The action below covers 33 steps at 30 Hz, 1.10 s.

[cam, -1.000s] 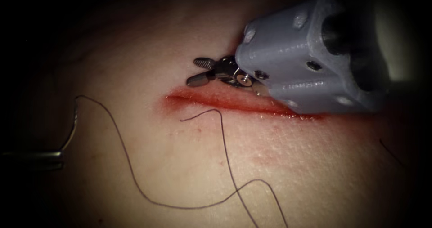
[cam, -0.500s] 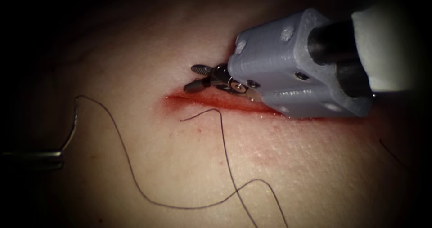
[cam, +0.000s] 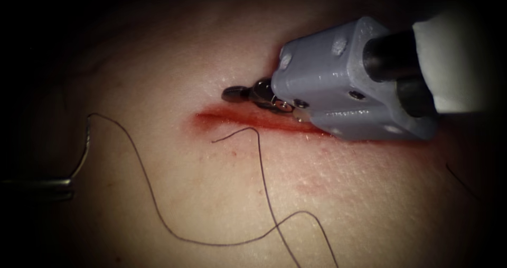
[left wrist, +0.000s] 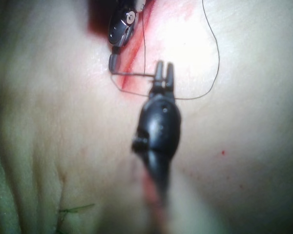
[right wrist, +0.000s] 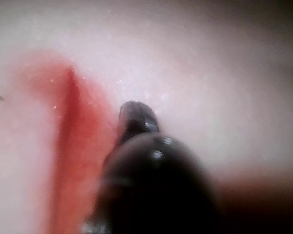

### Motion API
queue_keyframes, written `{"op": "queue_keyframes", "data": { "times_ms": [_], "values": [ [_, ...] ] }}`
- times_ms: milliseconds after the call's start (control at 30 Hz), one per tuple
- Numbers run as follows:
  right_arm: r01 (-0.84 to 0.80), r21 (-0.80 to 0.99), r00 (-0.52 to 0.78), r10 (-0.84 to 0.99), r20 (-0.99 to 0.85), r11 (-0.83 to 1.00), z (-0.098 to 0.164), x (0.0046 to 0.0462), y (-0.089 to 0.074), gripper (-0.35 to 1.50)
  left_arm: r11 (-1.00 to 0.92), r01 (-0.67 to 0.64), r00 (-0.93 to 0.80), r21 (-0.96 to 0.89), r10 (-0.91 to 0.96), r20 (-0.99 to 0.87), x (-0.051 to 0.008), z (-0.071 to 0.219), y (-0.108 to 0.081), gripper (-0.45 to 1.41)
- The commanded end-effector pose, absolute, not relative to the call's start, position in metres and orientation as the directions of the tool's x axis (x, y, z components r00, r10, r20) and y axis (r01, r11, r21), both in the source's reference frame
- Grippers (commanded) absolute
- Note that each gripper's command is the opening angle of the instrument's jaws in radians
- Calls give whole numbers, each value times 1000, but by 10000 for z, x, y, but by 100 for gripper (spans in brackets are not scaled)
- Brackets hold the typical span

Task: Wound Closure
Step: Use the right gripper to pull up on the short suture end.

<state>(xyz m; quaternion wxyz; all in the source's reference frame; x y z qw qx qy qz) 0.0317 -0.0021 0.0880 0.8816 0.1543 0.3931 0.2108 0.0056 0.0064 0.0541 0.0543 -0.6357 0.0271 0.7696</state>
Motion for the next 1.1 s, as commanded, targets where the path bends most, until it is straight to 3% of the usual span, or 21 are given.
{"op": "queue_keyframes", "data": {
  "times_ms": [33,400,533,600,667,933,1100],
  "values": [
    [-246,448,601,498,-625,859,879,318,-19,-35,-993,-116,-184,-29,50,-982,51,548,62,-35],
    [-362,417,506,551,-664,834,809,301,33,-35,-993,-116,-183,-29,50,-982,52,548,62,-35],
    [-295,456,516,542,-664,840,818,309,11,-35,-993,-116,-184,-29,50,-982,51,548,62,-35],
    [-287,446,511,529,-677,848,834,320,-4,93,-993,-117,-184,-29,51,-982,51,548,62,-35],
    [-291,435,518,523,-677,852,844,328,-10,109,-993,-117,-184,-29,51,-982,51,548,62,-35],
    [-302,418,532,516,-671,857,863,340,-12,113,-993,-116,-183,-29,50,-982,52,548,62,-35],
    [-302,402,555,502,-663,865,880,340,-15,87,-993,-116,-183,-29,50,-982,52,548,62,-35]
  ]
}}
